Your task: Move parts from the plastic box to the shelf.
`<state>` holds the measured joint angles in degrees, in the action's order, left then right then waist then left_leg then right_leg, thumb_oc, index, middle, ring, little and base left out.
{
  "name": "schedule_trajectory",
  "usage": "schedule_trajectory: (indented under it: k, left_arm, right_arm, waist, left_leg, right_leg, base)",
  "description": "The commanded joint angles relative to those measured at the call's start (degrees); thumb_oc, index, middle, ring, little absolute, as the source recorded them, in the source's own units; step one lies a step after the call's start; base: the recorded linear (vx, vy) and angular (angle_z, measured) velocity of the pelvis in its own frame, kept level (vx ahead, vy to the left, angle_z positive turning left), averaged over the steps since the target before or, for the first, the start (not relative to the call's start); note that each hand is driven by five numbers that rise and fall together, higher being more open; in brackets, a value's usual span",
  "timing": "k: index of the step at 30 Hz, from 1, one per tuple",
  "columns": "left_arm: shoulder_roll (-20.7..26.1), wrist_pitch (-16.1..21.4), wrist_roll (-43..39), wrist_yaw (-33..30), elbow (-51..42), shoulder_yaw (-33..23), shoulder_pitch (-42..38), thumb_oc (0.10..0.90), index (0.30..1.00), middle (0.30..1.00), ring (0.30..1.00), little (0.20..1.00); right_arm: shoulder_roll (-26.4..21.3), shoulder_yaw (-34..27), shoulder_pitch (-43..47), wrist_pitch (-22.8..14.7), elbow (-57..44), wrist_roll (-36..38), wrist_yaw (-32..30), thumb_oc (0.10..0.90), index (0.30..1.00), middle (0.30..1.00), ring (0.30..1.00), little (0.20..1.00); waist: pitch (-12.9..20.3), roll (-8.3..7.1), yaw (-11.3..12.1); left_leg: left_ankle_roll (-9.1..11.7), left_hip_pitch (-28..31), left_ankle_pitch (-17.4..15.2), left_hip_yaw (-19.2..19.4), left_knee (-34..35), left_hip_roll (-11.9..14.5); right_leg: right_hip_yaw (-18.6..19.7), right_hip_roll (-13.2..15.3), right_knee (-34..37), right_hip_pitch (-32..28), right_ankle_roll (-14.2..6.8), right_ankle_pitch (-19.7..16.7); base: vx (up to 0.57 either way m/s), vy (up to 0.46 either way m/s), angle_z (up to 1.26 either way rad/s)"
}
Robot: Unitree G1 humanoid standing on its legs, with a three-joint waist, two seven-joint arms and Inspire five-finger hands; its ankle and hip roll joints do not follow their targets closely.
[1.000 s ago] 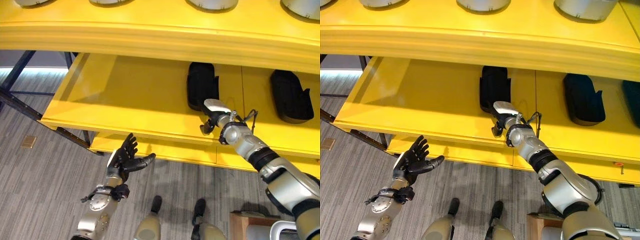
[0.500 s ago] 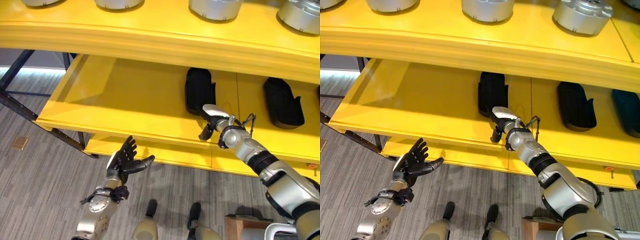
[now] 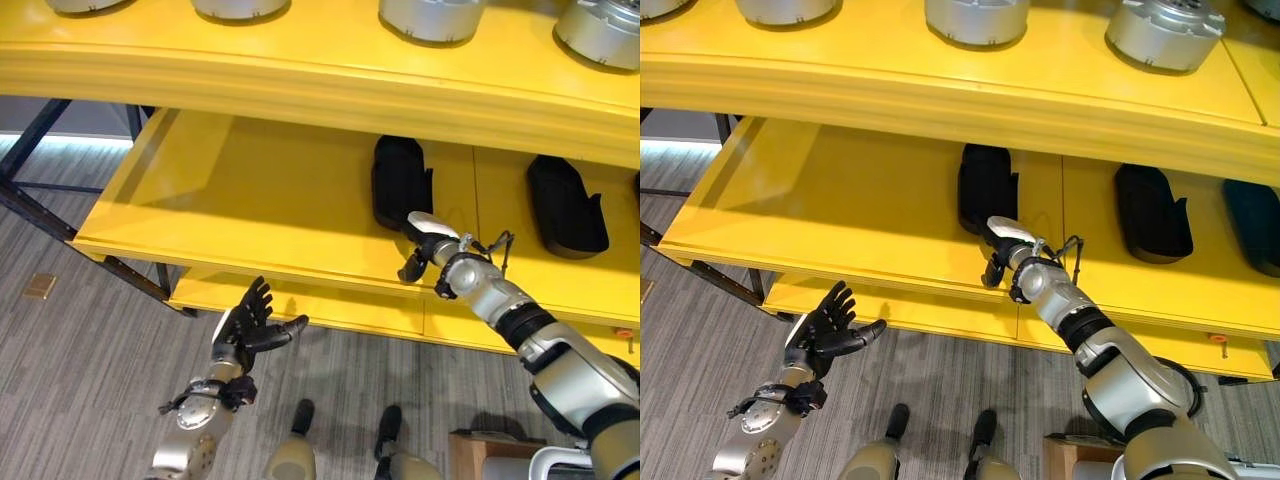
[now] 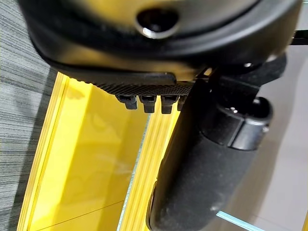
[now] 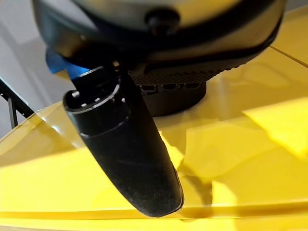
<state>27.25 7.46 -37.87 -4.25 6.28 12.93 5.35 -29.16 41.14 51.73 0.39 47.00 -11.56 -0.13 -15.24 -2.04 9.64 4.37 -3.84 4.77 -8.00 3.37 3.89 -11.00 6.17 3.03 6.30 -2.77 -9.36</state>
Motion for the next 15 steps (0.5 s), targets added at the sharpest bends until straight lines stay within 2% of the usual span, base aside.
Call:
schedule_trajectory:
  k: [1, 15]
  left_arm:
    - [2.0, 4.0, 0.6, 1.6, -4.7, -0.5, -2.1, 0.9, 1.0, 1.0, 1.0, 1.0]
    - [2.2, 3.8, 1.0, 2.3, -5.3, -1.3, -2.0, 0.9, 1.0, 1.0, 1.0, 1.0]
  right_arm:
    - [0.9, -0.2, 1.8, -2.2, 1.9, 3.3, 0.5, 0.9, 1.0, 1.0, 1.0, 1.0]
    - [-1.1, 2.3, 2.4, -2.8, -1.5, 8.4, 5.8, 0.9, 1.0, 1.0, 1.0, 1.0]
  waist:
    - [3.5, -1.2, 1.2]
    - [2.8, -2.17, 1.7]
  left_leg:
    - [-1.8, 0.9, -2.6, -0.3, 0.5, 0.4]
    - [-1.8, 0.5, -2.6, -0.4, 0.4, 0.2]
  right_leg:
    - [2.2, 4.5, -8.3, 0.5, -4.9, 6.0]
    - [1.9, 4.7, -8.2, 0.7, -4.9, 5.7]
  base:
    - [0.0, 0.0, 0.0]
    - [0.0, 0.0, 0.0]
